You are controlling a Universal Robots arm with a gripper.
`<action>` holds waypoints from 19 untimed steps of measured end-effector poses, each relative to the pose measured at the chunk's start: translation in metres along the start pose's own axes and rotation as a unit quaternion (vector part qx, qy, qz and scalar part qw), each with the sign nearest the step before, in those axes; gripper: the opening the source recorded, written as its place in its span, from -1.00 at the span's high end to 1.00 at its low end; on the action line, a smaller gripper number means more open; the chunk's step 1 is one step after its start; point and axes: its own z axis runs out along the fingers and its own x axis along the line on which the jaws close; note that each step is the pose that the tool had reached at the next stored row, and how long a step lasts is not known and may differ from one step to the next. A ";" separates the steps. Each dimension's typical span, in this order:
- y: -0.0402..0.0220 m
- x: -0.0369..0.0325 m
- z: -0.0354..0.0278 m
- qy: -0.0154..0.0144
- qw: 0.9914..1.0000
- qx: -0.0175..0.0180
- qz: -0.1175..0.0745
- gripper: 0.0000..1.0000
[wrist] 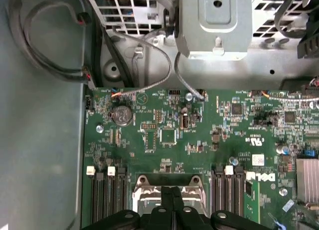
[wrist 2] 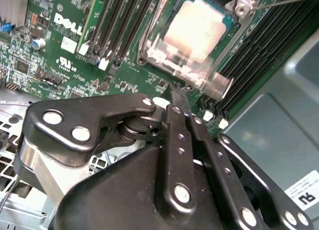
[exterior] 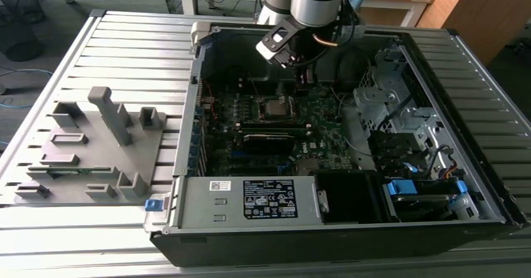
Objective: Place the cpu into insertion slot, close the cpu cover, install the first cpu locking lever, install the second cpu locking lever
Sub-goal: 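Close the cpu cover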
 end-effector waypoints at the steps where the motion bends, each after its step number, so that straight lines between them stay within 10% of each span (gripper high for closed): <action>1: -0.0016 0.0000 0.0000 0.000 1.000 0.000 0.000 0.80; 10: -0.0176 -0.0002 -0.0003 0.000 1.000 0.000 0.000 0.80; 19: -0.0190 -0.0002 -0.0002 0.000 1.000 0.002 0.000 0.80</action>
